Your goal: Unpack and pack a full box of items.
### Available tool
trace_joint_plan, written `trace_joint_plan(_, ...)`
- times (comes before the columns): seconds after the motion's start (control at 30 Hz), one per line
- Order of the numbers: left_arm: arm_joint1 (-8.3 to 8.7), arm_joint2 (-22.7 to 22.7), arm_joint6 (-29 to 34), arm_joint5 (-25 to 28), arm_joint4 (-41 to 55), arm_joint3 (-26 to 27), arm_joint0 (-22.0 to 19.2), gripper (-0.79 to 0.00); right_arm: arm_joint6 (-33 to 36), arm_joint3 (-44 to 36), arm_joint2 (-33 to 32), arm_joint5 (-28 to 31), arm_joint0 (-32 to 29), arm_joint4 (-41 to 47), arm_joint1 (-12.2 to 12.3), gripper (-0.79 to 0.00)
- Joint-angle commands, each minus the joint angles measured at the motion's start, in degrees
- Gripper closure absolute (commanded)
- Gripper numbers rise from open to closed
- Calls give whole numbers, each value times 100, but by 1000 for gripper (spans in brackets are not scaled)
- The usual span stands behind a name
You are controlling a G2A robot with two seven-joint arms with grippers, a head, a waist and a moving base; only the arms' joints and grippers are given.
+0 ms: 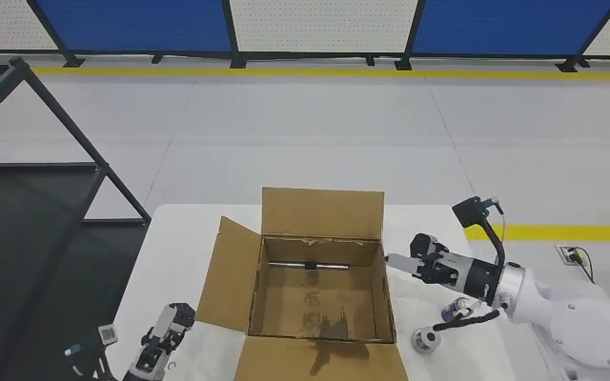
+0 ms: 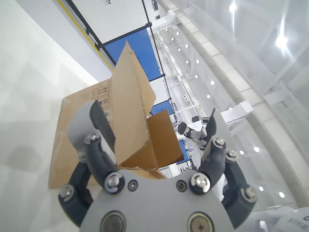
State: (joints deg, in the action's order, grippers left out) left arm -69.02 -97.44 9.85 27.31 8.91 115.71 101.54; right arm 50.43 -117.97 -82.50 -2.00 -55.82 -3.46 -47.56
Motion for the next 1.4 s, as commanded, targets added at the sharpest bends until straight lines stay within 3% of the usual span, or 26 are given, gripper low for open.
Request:
trace_joint_plan(0.0,-1,-113,50,74,403,92,93,-785,94,-372,-39,-177,-23,-126,13,-785)
trace_joint_plan(0.2,-14,-516,99,337,1225,228,408,-785,267,-1019,460,-1302,434,-461,-24,-785)
trace_joint_plan(0.33,-27,-680,262,507,1705,242,677,-785,432,-741,1159,-2111,1175,-684,-115,-785)
trace_joint_plan(0.83,-30,-682,209,414,1668,271,616,-785,215,-743,1234,-1956,1061,-518,-140,-785)
trace_joint_plan(1.07,-94,-688,-384,313,1620,365,468,-785,290,-427,2054,-1433,1457,-300,-294,-785)
trace_joint_plan(1.37,-132,-728,-408,335,1684,378,497,-785,563,352,2975,-2130,2202,-682,-522,-785)
